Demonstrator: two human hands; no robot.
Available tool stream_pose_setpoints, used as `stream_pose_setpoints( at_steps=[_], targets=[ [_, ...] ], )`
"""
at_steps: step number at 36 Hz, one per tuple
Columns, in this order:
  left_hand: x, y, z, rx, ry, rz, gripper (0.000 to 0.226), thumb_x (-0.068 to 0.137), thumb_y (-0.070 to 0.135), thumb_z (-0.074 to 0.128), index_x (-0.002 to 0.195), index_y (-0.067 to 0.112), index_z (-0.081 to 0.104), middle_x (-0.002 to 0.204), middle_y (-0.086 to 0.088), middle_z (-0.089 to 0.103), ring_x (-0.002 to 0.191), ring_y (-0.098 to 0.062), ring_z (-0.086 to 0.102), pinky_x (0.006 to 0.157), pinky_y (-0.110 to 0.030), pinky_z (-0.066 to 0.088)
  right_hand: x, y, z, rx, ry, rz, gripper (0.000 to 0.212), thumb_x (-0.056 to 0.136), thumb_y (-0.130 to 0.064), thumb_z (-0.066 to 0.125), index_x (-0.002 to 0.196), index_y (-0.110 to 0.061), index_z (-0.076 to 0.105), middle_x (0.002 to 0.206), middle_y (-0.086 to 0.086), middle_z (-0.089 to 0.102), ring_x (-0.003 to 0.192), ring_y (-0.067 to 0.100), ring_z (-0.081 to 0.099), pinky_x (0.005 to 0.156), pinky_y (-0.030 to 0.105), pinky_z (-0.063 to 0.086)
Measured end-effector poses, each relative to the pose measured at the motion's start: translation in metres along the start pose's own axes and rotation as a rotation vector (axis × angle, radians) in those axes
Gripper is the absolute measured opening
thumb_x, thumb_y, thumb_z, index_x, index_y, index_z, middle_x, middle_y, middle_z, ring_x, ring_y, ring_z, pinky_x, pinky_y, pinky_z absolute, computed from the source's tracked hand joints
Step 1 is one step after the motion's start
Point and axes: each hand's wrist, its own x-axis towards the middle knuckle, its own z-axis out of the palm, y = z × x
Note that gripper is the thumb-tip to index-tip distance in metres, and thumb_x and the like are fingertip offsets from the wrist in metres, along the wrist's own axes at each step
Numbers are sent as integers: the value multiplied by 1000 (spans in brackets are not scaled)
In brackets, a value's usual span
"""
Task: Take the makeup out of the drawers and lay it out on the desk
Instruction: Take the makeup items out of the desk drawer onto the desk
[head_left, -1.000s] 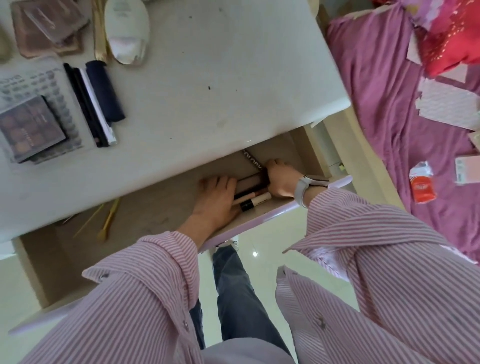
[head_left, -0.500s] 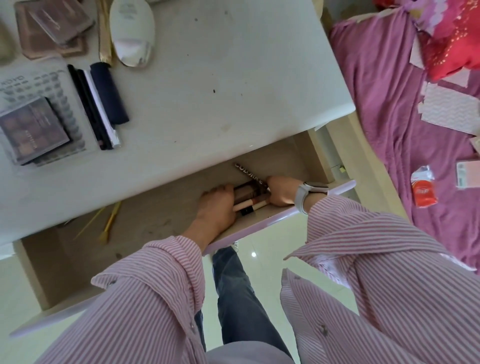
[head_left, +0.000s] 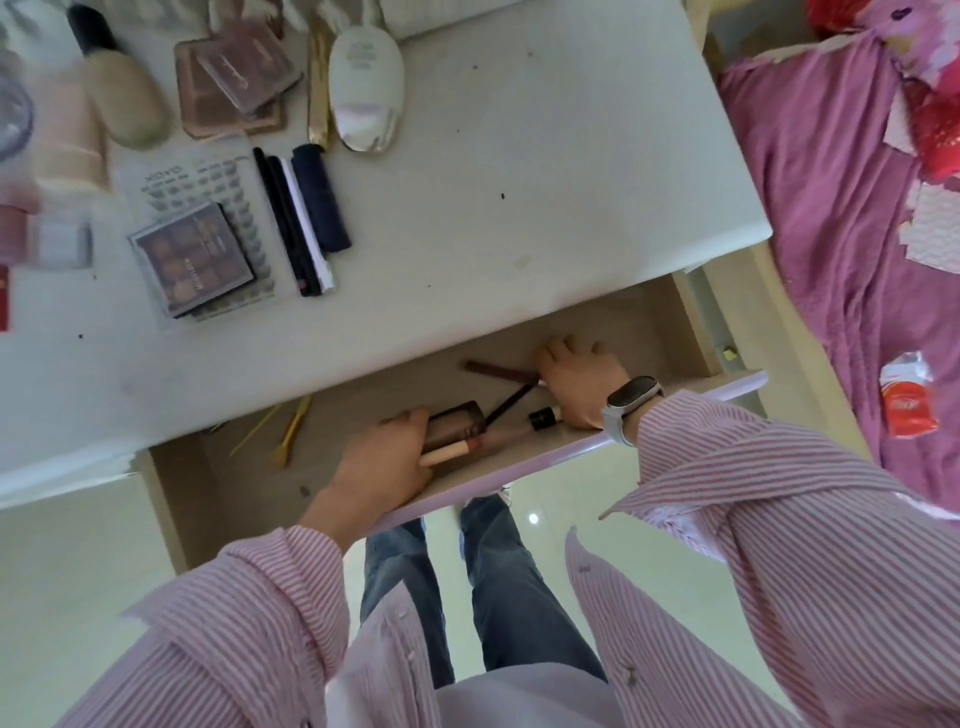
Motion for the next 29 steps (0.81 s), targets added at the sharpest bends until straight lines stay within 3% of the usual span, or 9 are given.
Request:
stream_pose_setpoints(
  at_steps=[3,7,9,11,14,18,22,26,29],
  targets=[
    [-12,-9,1,8,36,-18,31,86,29,54,113,20,44,105,-3,61,89,-22,59,68,-29,44,5,-5,3,-103,-19,-136,55,86,-24,58,134,-10,35,137,8,38,122,28,37,91,40,37],
    [-19,-18,2,-28,70,-65,31,86,34,55,112,22,44,105,-1,61,88,-20,58,66,-28,42,14,-12,-2,-136,-110,-247,41,89,-24,54,127,-14,45,128,6,49,120,26,42,95,39,35],
    [-22,-20,3,-43,91,-82,32,86,34,55,113,22,44,105,-1,61,88,-21,58,65,-28,40,16,-15,-3,-74,-206,-231,30,90,-21,52,118,-13,54,119,8,57,111,26,50,92,38,39],
    [-24,-23,4,-53,95,-104,32,86,31,55,114,22,44,107,-1,60,90,-21,58,66,-28,40,18,-19,-4,39,-293,-141,24,89,-18,52,108,-9,61,109,11,62,96,27,59,79,32,47],
    [-27,-26,5,-69,92,-132,35,85,27,53,118,23,43,108,-1,60,92,-23,58,71,-31,45,18,-25,-6,136,-405,-42,23,87,-16,50,101,-3,63,101,13,65,84,26,62,63,26,43],
    [-31,-31,5,-76,103,-151,39,83,29,54,119,22,43,107,-1,60,92,-22,59,70,-30,44,17,-28,-6,198,-449,-9,26,87,-16,48,105,-3,61,104,13,65,90,27,63,70,31,48],
    [-37,-34,3,-75,120,-158,40,83,28,54,120,22,42,108,0,60,94,-21,58,68,-28,40,11,-30,-9,239,-470,-24,27,89,-17,45,109,-8,60,106,12,64,86,24,58,70,29,43],
    [-43,-38,1,-91,147,-173,36,84,29,54,118,21,43,108,0,60,93,-21,60,67,-27,38,8,-37,-12,243,-454,-75,30,92,-16,43,120,-11,53,113,10,62,98,26,59,78,30,45],
    [-48,-41,1,-101,157,-188,34,84,28,54,116,21,44,106,1,60,90,-20,60,65,-26,38,9,-43,-20,191,-481,-144,19,92,-9,40,105,-12,54,106,11,61,85,23,54,70,27,41]
  ],
)
